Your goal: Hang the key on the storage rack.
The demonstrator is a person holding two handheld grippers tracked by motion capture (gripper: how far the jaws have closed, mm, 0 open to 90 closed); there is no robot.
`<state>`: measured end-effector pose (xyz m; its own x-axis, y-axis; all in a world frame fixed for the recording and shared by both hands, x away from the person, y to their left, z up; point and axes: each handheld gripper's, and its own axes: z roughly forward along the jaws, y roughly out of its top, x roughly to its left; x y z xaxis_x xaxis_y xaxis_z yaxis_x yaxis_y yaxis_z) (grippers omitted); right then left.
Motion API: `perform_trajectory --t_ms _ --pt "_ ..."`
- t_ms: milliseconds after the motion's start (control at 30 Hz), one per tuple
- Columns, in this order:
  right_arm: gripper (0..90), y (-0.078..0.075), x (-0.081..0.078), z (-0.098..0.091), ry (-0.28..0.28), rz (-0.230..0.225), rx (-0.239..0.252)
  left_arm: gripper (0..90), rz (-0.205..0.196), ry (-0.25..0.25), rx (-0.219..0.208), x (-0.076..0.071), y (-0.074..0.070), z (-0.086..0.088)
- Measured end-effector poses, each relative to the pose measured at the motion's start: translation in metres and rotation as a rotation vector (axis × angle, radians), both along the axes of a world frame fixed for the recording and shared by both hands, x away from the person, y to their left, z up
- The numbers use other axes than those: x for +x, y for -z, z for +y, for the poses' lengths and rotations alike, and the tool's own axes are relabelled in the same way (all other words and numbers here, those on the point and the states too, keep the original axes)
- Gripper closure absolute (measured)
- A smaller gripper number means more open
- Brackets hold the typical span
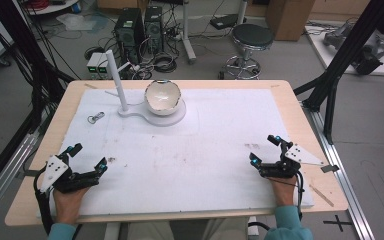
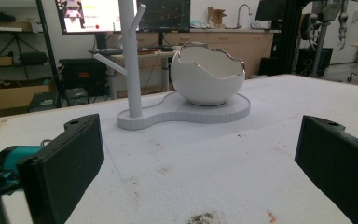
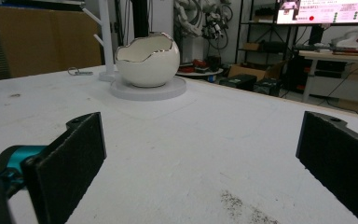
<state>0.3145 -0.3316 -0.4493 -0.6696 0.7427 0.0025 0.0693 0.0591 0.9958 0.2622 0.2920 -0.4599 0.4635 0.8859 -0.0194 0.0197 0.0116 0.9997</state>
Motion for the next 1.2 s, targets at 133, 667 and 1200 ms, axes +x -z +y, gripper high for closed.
perform_trajectory --t_ms 133,667,1200 --pt "0.5 0.0 0.0 0.0 -0.004 0.002 0.007 1.7 -0.005 -0.001 0.009 0.0 0.0 -0.001" --pt "0.6 0.0 -0.001 0.0 -0.004 0.001 -0.004 1.7 0.008 0.004 -0.003 0.001 -0.001 0.0" --pt "0.6 0.0 -0.001 0.0 0.005 -0.001 0.005 1.6 0.061 -0.018 0.022 0.03 -0.064 0.017"
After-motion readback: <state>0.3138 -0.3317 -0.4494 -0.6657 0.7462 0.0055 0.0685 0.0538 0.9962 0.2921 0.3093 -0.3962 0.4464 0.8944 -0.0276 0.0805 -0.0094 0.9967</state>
